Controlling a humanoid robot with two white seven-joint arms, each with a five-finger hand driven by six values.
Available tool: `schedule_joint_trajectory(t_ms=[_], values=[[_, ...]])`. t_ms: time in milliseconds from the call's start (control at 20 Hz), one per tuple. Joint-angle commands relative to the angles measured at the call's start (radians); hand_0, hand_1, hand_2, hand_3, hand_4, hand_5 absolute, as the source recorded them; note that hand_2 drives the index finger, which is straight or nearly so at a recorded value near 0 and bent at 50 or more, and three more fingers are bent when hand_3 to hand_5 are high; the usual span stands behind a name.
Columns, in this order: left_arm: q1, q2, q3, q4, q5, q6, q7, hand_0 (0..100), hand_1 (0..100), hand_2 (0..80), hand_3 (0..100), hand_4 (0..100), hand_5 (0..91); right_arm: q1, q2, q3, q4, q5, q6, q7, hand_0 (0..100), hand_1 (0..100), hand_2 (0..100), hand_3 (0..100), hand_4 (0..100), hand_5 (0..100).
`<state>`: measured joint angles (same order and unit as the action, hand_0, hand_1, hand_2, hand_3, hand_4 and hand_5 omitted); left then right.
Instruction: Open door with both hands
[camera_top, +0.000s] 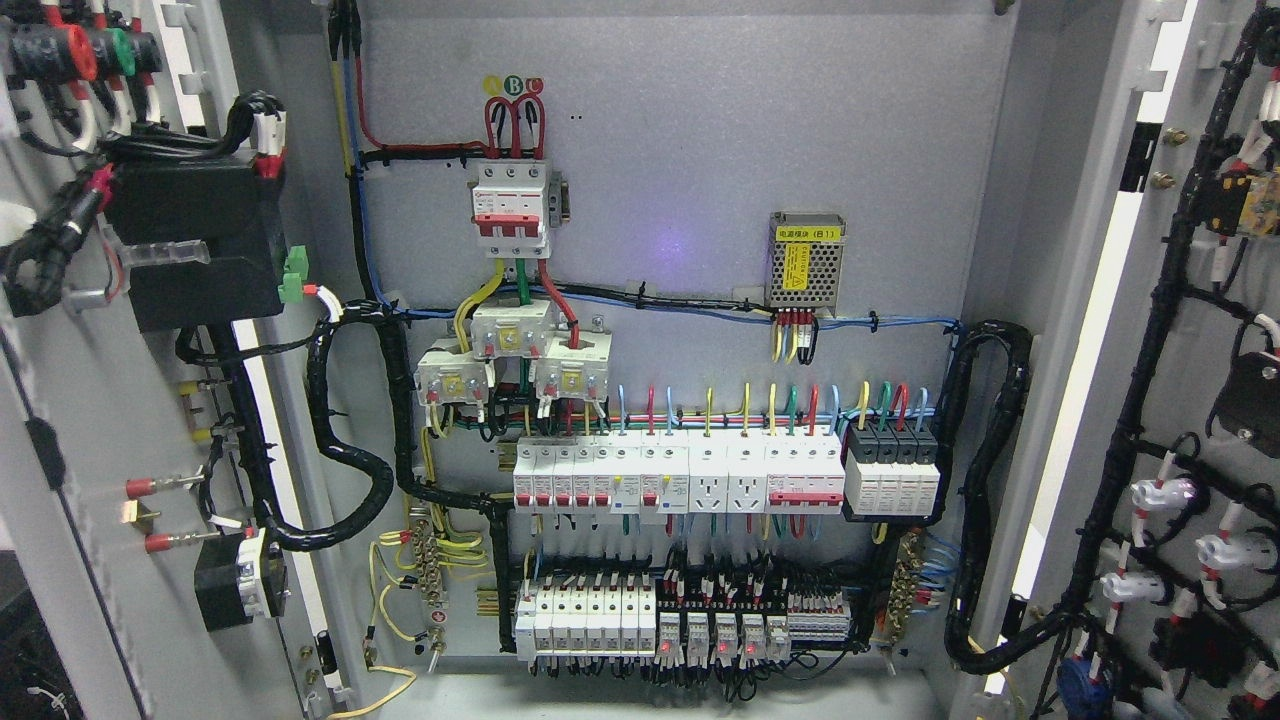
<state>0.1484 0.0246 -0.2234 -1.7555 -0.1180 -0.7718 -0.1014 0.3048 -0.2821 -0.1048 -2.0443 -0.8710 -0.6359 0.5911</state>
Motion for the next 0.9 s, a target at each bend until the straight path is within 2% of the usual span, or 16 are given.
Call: schedule_joint_trajectory(t_ms=[0,251,501,701,852], values=[[0.034,-0.002,0.242,-0.182,0.032,-0.814,0.003,0,0,0.0,0,0,0.0,-0.006,-0.043,-0.098,0.033,-0.075,0.001,-0.001,0,0,0,0,0,0],[0.068,-0.008,0.268,-0.182,0.063,-0.88,0.003,0,0,0.0,0,0,0.0,-0.004,-0.042,-0.171,0.116,-0.088,0.001,-0.001,0,0,0,0,0,0],[0.125,-0.008,0.325,-0.182,0.107,-0.931,0.005,0,0,0.0,0,0,0.0,0.01,-0.039,-0.225,0.17,-0.175,0.001,-0.001,0,0,0,0,0,0],[0.138,-0.003,0.435,-0.168,0.19,-0.934,0.003,0,0,0.0,0,0,0.0,0.013,-0.034,-0.275,0.204,-0.192,0.001,-0.001,0,0,0,0,0,0],[0.129,0.004,0.504,-0.134,0.221,-0.932,0.003,0,0,0.0,0,0,0.0,0.023,-0.032,-0.309,0.211,-0.244,0.001,-0.001,0,0,0,0,0,0]])
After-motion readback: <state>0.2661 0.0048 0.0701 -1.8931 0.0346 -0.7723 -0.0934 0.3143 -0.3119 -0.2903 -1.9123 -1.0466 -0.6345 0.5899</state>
